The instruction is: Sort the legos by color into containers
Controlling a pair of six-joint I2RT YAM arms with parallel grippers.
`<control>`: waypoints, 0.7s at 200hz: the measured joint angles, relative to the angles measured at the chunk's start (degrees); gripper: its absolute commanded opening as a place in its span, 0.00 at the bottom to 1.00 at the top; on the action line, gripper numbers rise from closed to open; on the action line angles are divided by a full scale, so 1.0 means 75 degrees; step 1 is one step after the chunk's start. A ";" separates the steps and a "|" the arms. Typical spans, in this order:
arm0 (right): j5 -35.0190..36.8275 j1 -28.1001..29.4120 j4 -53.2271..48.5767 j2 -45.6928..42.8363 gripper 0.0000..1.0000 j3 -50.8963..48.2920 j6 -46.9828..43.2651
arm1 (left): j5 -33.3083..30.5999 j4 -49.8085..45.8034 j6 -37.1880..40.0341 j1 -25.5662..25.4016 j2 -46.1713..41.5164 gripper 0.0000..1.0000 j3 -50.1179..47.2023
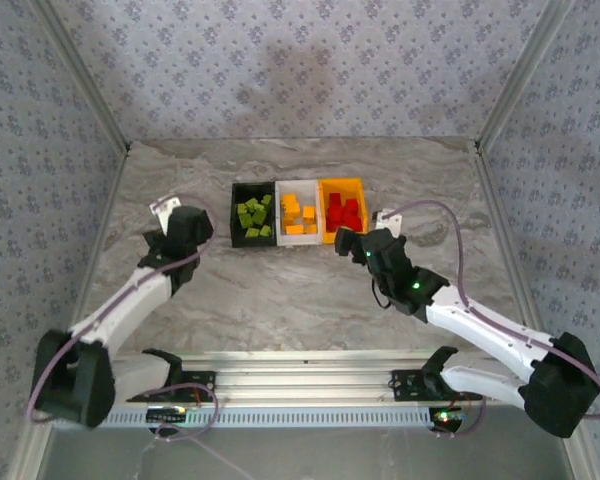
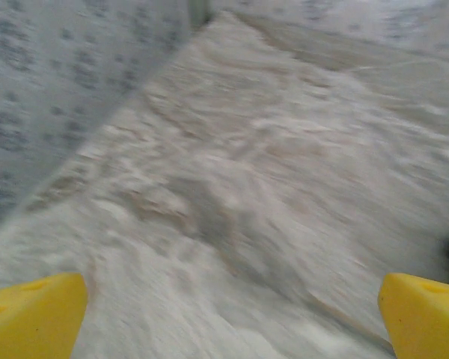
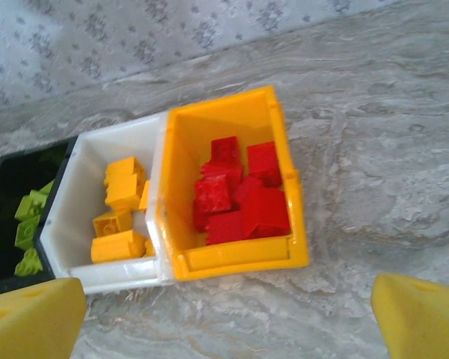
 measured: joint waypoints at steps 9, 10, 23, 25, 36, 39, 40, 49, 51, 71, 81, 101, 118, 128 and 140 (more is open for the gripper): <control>-0.0003 -0.0140 -0.0044 -0.0146 1.00 -0.0041 -0.0003 | -0.0157 0.0262 0.0318 0.0221 0.0472 1.00 0.0090; -0.0003 -0.0152 -0.0047 -0.0160 1.00 -0.0047 -0.0003 | -0.0189 0.0318 0.0382 0.0254 0.0554 1.00 0.0090; -0.0015 -0.0370 -0.0102 -0.0455 1.00 -0.0184 -0.0006 | -0.0332 0.0857 0.0871 0.0402 0.1116 1.00 0.0003; -0.0026 -0.0408 -0.0099 -0.0501 1.00 -0.0213 -0.0006 | -0.0344 0.0991 0.0968 0.0428 0.1204 1.00 -0.0044; -0.0038 -0.0565 -0.0143 -0.0743 1.00 -0.0353 -0.0012 | -0.0309 0.1585 0.1309 0.0495 0.1483 1.00 -0.0370; -0.0044 -0.0612 -0.0160 -0.0822 1.00 -0.0396 -0.0020 | -0.0300 0.1746 0.1396 0.0516 0.1542 1.00 -0.0475; -0.0047 -0.0624 -0.0163 -0.0836 1.00 -0.0405 -0.0020 | -0.0291 0.1784 0.1416 0.0519 0.1553 1.00 -0.0504; -0.0055 -0.0740 -0.0198 -0.1020 1.00 -0.0522 -0.0026 | -0.0251 0.2174 0.1614 0.0577 0.1687 1.00 -0.0801; -0.0058 -0.0766 -0.0210 -0.1061 1.00 -0.0548 -0.0026 | -0.0233 0.2256 0.1652 0.0597 0.1716 1.00 -0.0857; -0.0073 -0.0979 -0.0242 -0.1300 1.00 -0.0723 -0.0026 | -0.0029 0.3019 0.2078 0.0772 0.1862 1.00 -0.1259; -0.0087 -0.1067 -0.0239 -0.1361 1.00 -0.0790 -0.0026 | 0.0099 0.3410 0.2224 0.0833 0.1862 1.00 -0.1376; -0.0090 -0.1204 -0.0242 -0.1393 1.00 -0.0895 -0.0023 | 0.0373 0.4473 0.2448 0.0851 0.1862 1.00 -0.1728; -0.0090 -0.1276 -0.0230 -0.1393 1.00 -0.0959 -0.0026 | 0.0662 0.4960 0.2611 0.0854 0.1862 1.00 -0.2022; -0.0090 -0.1311 -0.0224 -0.1393 1.00 -0.0994 -0.0032 | 0.0956 0.5033 0.2687 0.0898 0.1865 1.00 -0.2072; -0.0096 -0.1338 -0.0198 -0.1411 1.00 -0.1040 -0.0087 | 0.1445 0.4992 0.2716 0.1061 0.1865 1.00 -0.2002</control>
